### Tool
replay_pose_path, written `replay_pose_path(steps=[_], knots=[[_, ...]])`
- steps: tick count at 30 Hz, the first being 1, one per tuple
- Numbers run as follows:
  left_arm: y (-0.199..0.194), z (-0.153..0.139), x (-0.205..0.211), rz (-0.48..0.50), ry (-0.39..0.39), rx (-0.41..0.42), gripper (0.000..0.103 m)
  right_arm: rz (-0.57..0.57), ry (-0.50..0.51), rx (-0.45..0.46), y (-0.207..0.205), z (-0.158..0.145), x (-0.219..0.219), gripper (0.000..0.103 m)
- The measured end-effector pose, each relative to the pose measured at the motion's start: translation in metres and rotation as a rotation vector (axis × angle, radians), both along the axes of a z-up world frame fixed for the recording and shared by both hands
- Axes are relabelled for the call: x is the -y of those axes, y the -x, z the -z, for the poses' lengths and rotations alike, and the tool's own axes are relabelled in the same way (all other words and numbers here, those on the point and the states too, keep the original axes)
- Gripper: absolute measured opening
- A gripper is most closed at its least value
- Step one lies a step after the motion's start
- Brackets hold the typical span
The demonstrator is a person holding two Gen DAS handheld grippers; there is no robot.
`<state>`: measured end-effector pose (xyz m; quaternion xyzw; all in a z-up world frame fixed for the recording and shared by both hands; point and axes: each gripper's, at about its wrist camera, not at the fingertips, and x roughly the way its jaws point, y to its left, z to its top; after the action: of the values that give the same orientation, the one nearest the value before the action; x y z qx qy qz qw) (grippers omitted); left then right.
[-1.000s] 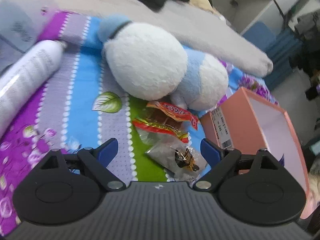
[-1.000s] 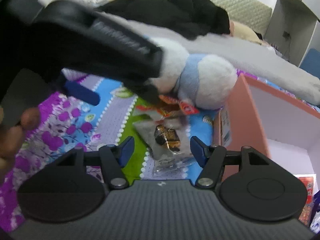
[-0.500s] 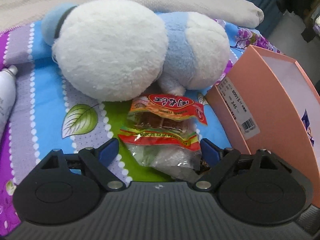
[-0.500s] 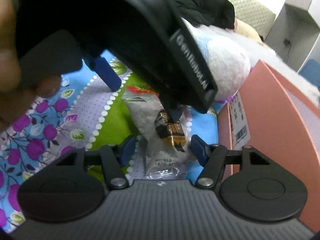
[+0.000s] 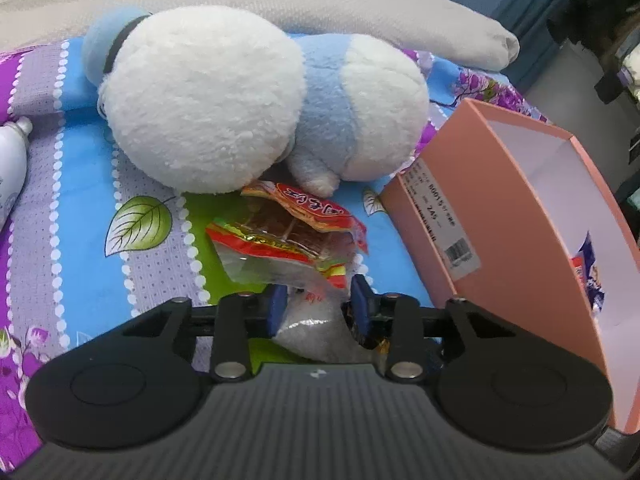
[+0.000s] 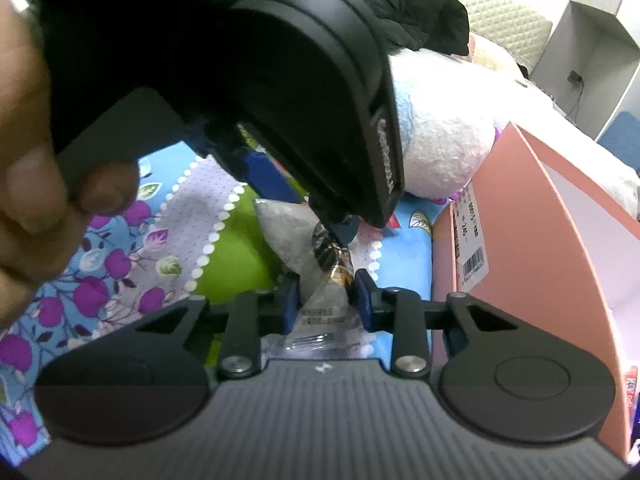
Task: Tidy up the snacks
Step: 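Grasp the small red packet with the left tool while the right tool grasps the clear packet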
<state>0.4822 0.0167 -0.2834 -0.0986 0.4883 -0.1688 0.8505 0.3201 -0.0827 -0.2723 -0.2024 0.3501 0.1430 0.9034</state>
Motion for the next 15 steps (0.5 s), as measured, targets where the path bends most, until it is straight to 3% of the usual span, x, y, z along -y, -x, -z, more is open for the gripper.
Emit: replay_pose_path(steps=[1,13,15], knots=[[0.004,-0.002,0.001,-0.011,-0.003,0.007,0.022,-0.003,0.0,-0.001,0.002,-0.002,0.0,0.03],[0.055,-0.015,-0.011,-0.101,0.093,-0.022,0.012,-0.036,-0.002,-0.033,0.041,-0.015,0.011,0.027],[0.064,-0.016,-0.013,-0.12,0.102,-0.021,0.006,-0.046,0.002,-0.034,0.053,-0.017,0.011,0.027]])
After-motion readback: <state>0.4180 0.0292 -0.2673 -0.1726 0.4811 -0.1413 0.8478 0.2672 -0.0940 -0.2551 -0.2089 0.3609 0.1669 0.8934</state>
